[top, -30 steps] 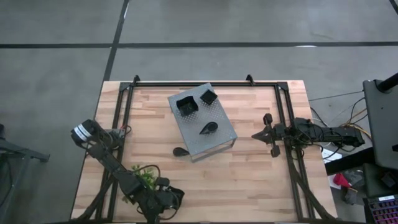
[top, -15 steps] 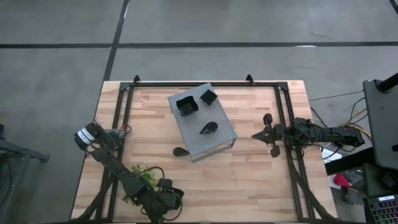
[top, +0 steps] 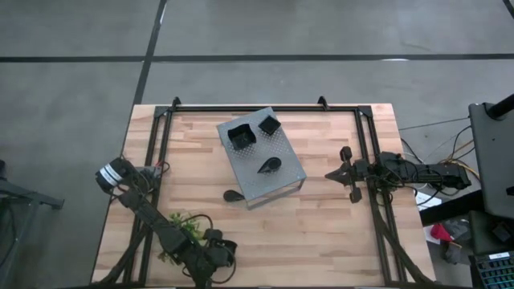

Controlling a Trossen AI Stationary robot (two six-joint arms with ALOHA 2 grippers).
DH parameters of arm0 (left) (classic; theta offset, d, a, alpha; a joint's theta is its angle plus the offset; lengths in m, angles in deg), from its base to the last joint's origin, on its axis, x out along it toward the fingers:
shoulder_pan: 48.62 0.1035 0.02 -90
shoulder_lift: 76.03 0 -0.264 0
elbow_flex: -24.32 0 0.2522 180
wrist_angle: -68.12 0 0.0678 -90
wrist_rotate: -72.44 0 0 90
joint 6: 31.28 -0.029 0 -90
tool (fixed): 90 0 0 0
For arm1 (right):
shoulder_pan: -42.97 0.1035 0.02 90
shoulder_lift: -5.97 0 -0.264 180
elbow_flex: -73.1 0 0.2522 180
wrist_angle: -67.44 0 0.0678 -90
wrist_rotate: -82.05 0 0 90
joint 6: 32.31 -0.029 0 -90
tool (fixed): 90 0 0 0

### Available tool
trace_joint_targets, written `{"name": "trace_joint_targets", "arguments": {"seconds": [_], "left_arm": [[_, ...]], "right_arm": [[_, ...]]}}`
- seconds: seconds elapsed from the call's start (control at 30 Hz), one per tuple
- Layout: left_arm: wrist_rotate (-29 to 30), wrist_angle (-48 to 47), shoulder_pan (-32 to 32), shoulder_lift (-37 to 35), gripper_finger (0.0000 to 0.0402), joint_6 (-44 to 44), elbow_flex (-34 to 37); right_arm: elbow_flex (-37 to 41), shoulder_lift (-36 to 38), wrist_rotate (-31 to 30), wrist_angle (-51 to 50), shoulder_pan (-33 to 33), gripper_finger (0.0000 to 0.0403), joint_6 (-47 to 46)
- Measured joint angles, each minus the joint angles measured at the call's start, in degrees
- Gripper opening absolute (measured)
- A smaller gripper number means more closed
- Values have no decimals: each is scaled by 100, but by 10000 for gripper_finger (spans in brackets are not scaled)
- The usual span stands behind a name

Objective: Pick & Place Mini shaped plates
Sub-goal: Stack the distorted square plate on top of the distorted square plate on the shelf

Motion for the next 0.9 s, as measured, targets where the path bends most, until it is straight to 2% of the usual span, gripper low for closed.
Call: {"name": "trace_joint_targets", "arguments": {"seconds": [0.27,0.53,0.8,0.9], "left_arm": [[32,-121,109,-24,2,-4,-140],[78,-1164,253,-372,0,235,-590],[1026,-2899,590,-954,0,309,-1405],[1659,-3700,717,-1154,0,166,-1795]], "right_arm": [[0,0,0,0,0,9,0],[0,0,0,0,0,9,0],[0,0,0,0,0,9,0],[0,0,0,0,0,9,0]]}}
